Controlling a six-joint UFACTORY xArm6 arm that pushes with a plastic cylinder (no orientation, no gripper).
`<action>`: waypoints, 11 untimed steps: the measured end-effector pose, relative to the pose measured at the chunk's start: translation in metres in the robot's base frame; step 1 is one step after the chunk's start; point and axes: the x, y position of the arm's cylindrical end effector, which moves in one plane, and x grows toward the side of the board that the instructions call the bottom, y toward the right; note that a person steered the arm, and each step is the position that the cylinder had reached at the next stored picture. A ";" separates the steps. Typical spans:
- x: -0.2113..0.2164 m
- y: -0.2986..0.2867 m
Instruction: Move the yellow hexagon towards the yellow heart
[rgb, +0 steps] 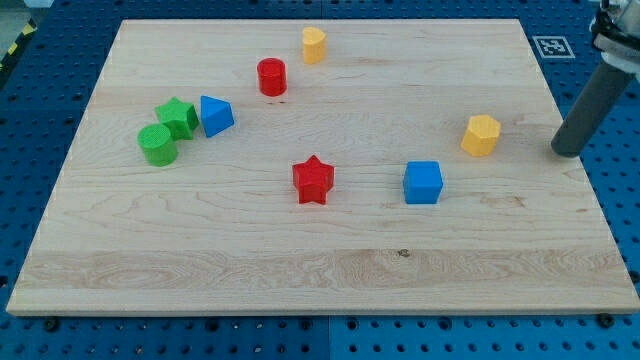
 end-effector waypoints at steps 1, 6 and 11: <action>-0.008 -0.033; -0.067 -0.142; -0.140 -0.200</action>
